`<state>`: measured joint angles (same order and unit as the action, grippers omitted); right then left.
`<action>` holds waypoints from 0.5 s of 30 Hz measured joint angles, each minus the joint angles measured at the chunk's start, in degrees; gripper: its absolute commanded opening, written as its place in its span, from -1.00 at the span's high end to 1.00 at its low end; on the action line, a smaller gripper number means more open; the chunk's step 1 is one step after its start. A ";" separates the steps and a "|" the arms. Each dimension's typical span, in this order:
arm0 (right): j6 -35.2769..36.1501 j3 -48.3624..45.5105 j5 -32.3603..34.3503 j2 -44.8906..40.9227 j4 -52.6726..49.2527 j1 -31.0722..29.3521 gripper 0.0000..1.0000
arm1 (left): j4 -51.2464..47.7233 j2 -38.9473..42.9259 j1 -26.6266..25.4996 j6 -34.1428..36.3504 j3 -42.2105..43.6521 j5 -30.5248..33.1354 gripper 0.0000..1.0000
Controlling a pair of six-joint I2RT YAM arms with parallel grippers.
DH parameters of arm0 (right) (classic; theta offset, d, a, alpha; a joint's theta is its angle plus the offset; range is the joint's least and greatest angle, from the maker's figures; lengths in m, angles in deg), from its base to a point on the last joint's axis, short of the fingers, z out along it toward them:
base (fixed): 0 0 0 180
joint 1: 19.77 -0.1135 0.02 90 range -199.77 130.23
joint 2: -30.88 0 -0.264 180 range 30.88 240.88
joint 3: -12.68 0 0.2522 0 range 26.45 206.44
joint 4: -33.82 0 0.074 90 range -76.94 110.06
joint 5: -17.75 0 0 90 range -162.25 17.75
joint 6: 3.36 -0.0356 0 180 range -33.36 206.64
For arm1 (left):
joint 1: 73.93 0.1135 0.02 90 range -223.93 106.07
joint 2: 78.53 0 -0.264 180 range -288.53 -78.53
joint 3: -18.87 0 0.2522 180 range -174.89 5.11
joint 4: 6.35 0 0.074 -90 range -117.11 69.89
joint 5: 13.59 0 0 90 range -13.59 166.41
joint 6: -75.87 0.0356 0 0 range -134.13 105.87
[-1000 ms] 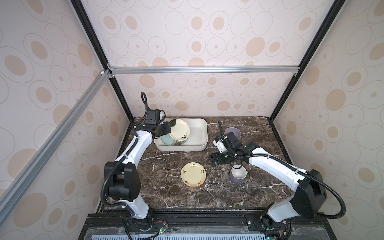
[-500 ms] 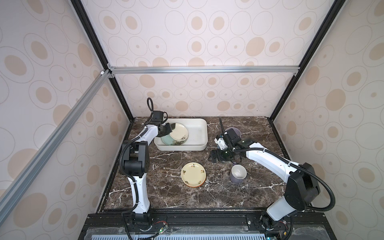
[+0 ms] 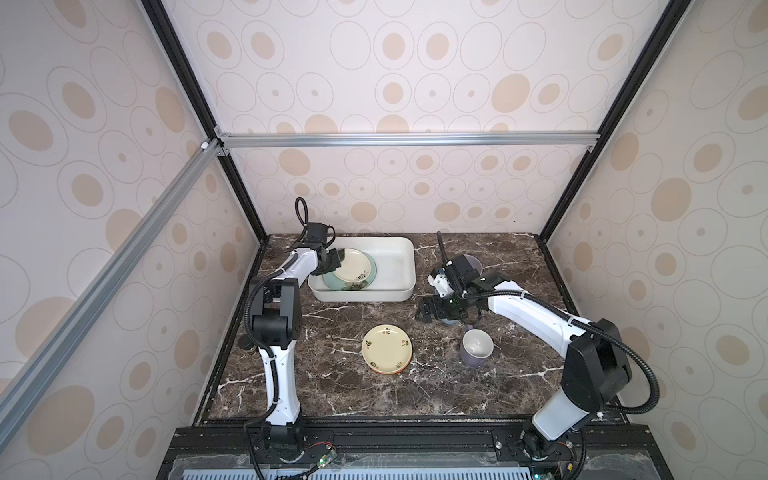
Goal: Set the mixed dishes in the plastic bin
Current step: 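Lower the cream plate onto the green plate and open the left gripper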
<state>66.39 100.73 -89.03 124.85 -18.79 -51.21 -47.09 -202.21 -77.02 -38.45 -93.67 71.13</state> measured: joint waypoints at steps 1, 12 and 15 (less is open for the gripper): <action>0.00 0.11 -0.02 0.00 -0.09 0.00 -0.99 | -0.20 -0.11 0.00 0.24 0.00 0.35 0.34; 0.00 0.13 0.35 -0.96 -0.85 0.02 -0.99 | -0.63 2.71 -0.72 0.79 3.50 0.96 0.19; -0.02 -0.09 0.74 -2.16 -1.07 0.02 -0.99 | -0.74 8.76 -1.86 0.81 8.11 1.77 0.17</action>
<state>66.36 100.64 -88.28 122.69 -19.86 -51.19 -47.83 -193.45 -78.88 -37.64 -85.56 72.90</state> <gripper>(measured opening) 0.997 0.408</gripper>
